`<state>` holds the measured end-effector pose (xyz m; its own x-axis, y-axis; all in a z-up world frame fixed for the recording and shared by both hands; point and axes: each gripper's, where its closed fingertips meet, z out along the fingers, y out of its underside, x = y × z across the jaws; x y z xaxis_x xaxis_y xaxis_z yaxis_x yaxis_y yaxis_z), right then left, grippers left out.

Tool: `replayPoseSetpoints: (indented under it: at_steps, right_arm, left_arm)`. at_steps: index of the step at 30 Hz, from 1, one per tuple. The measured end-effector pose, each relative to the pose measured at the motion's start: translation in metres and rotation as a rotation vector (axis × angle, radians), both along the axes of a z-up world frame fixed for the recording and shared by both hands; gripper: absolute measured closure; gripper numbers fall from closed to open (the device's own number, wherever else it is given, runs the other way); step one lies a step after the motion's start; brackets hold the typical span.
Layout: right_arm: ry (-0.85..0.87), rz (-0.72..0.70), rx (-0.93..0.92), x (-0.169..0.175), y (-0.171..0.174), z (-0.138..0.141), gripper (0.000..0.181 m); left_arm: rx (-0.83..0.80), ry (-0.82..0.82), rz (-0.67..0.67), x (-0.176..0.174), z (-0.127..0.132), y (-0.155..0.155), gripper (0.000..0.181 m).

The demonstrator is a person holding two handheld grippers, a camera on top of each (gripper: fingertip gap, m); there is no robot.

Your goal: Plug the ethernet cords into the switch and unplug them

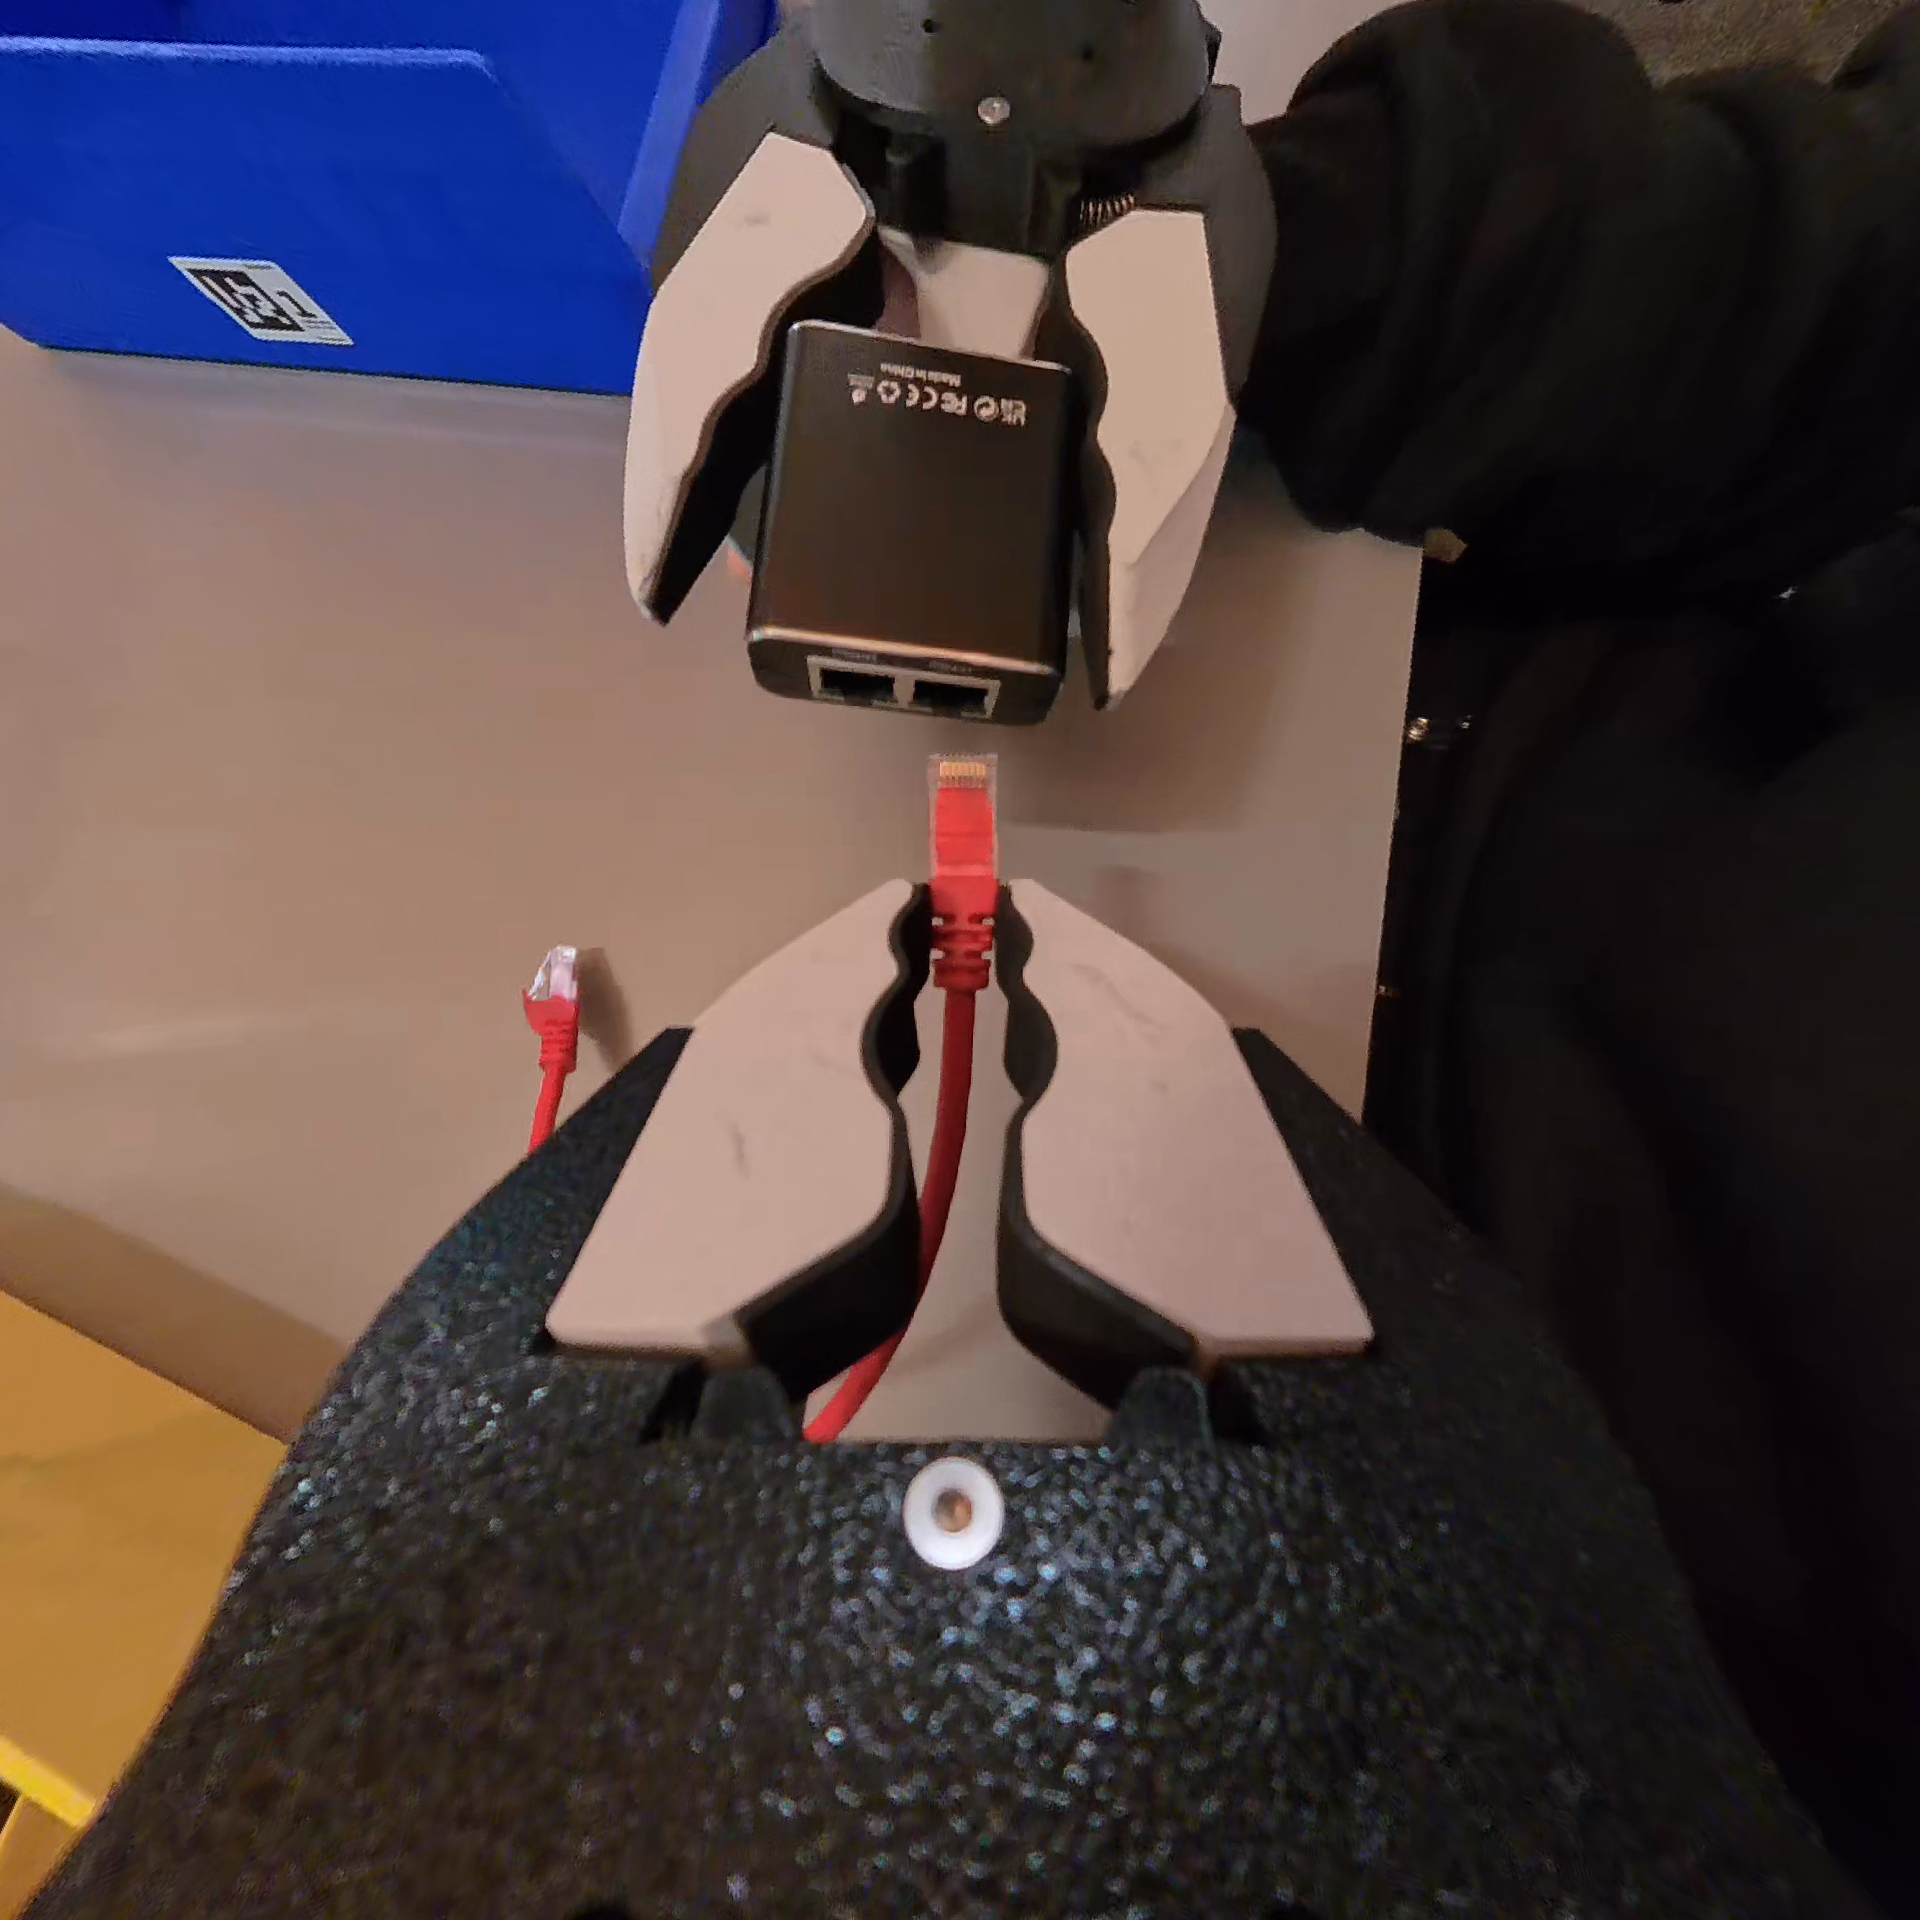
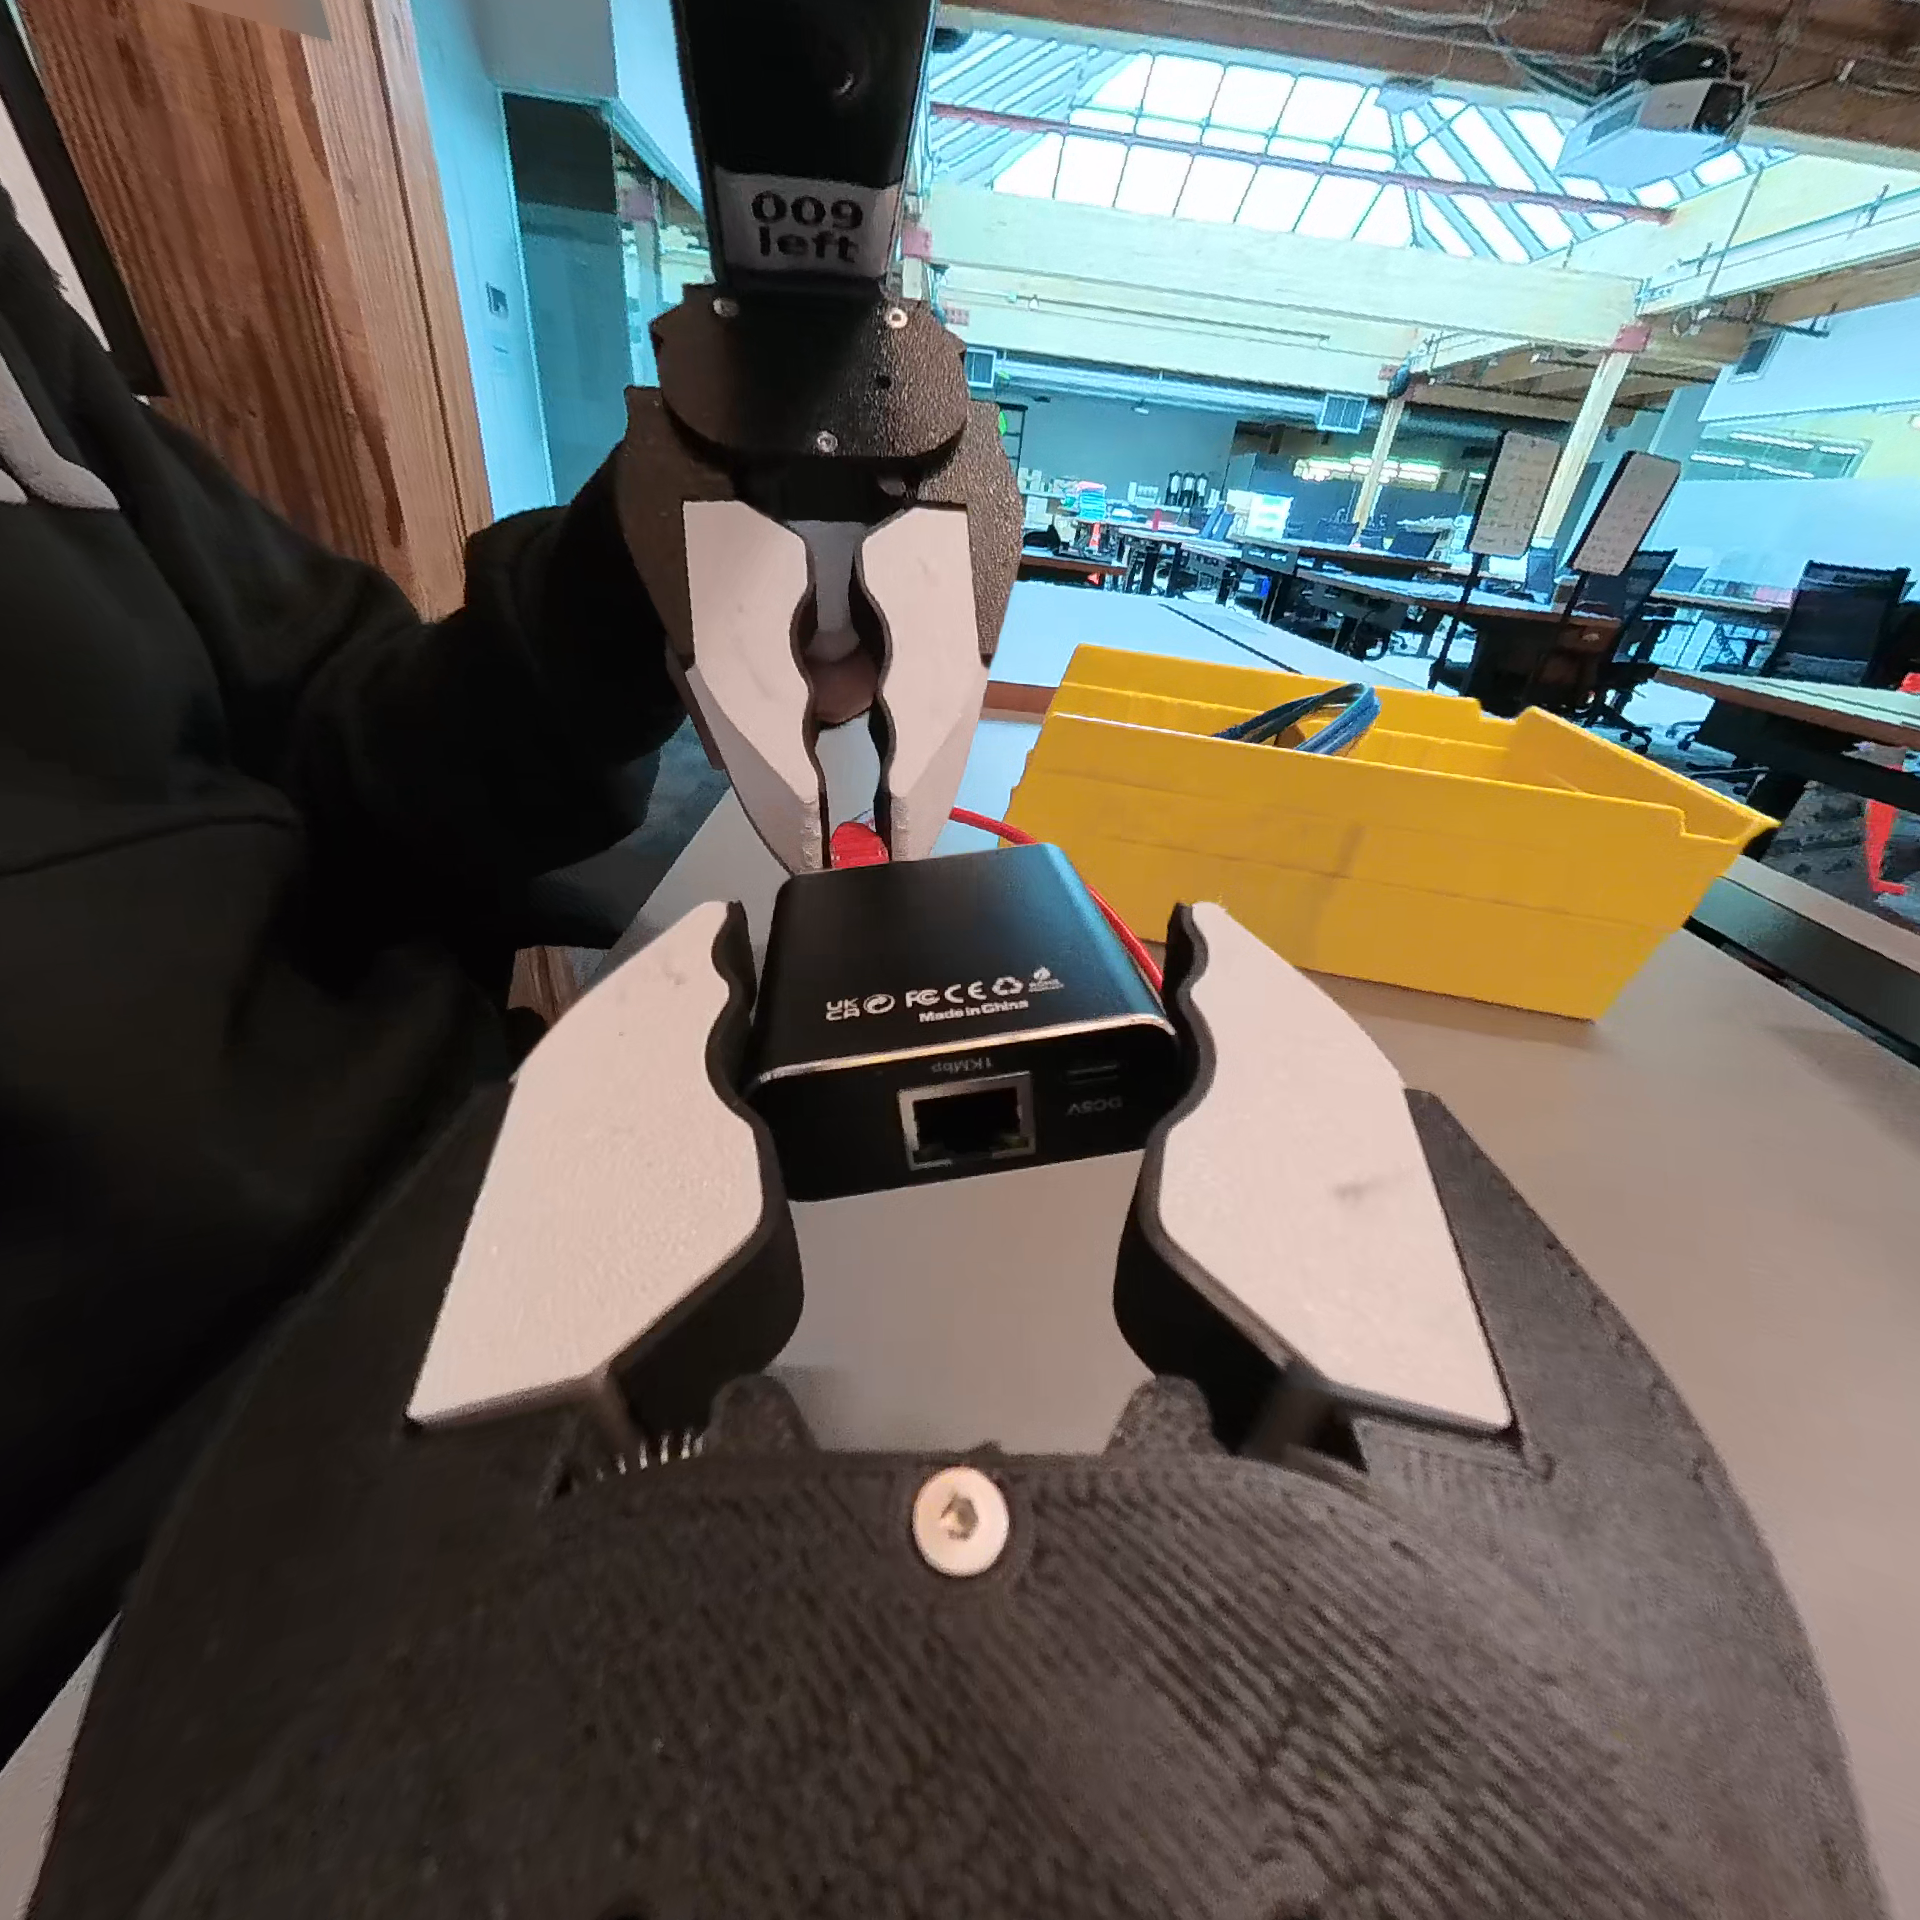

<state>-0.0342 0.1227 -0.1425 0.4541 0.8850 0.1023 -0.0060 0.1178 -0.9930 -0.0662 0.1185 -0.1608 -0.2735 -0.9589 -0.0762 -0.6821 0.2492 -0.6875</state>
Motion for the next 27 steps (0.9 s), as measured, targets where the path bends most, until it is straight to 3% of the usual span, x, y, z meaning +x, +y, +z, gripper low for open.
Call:
replayPoseSetpoints:
  at_steps: [18,23,25,27]
  right_arm:
    - [-0.083,0.009,-0.003,-0.011,-0.001,-0.009,0.106]
    - [-0.022,-0.012,-0.017,-0.005,0.003,-0.003,0.105]
    - [-0.026,-0.008,-0.026,-0.007,0.003,-0.004,0.105]
    - [0.080,0.009,-0.017,-0.005,0.001,0.008,0.105]
  left_arm:
    - [0.057,0.033,-0.015,0.007,-0.010,-0.003,0.170]
    - [-0.014,-0.078,0.001,0.017,0.000,-0.001,0.171]
    - [-0.005,-0.054,-0.009,0.017,-0.007,-0.001,0.171]
    - [-0.024,-0.051,-0.013,0.022,-0.013,-0.003,0.172]
